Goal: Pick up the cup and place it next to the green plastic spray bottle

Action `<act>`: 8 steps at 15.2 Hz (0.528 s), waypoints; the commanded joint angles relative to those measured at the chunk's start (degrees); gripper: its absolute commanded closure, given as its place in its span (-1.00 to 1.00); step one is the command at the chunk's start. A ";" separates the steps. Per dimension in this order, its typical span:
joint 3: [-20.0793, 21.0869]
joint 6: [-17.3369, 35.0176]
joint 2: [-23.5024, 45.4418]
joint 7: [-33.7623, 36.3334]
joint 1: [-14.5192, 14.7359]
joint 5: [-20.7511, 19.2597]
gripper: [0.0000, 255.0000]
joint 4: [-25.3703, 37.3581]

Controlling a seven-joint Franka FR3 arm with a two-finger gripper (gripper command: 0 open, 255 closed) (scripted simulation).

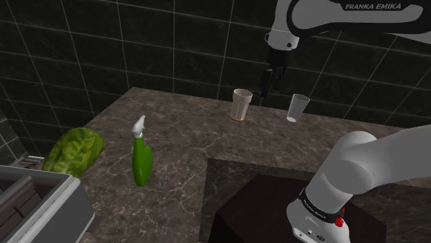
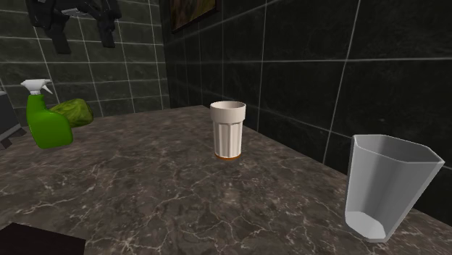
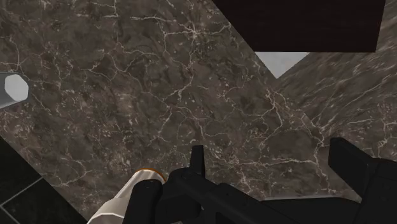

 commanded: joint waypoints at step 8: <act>-4.61 10.62 12.65 -4.86 -1.60 -2.82 -1.00 2.79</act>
